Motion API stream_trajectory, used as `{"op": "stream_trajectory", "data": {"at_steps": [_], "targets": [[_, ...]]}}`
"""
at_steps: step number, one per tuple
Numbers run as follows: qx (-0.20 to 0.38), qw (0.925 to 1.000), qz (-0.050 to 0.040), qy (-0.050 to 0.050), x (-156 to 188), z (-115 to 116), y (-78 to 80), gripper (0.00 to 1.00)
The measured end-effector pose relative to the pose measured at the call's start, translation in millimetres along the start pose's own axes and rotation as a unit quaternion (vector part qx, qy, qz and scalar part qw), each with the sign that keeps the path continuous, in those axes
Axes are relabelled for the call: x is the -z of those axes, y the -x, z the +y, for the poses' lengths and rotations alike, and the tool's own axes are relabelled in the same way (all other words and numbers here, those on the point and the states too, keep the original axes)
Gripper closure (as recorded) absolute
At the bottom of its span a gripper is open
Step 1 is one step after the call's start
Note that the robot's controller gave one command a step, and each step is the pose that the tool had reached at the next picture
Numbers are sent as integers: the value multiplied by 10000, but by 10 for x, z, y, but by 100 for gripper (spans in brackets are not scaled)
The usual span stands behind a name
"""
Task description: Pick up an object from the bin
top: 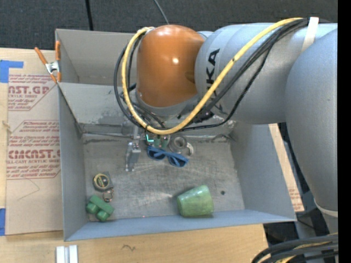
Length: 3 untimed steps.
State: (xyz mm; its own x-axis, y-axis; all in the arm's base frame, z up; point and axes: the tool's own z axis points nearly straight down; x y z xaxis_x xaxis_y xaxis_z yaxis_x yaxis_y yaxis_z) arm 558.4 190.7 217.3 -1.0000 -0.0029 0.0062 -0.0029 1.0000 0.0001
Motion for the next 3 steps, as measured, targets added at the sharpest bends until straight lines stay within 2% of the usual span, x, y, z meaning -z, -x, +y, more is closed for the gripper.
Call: {"op": "stream_trajectory", "data": {"at_steps": [1,2,3], "targets": [[2297,9733,-10,-4,-1331,125,-125,0],[3435,9392,-31,1,-1474,551,-495,0],[3408,9401,-16,-7,-1459,528,-483,100]]}}
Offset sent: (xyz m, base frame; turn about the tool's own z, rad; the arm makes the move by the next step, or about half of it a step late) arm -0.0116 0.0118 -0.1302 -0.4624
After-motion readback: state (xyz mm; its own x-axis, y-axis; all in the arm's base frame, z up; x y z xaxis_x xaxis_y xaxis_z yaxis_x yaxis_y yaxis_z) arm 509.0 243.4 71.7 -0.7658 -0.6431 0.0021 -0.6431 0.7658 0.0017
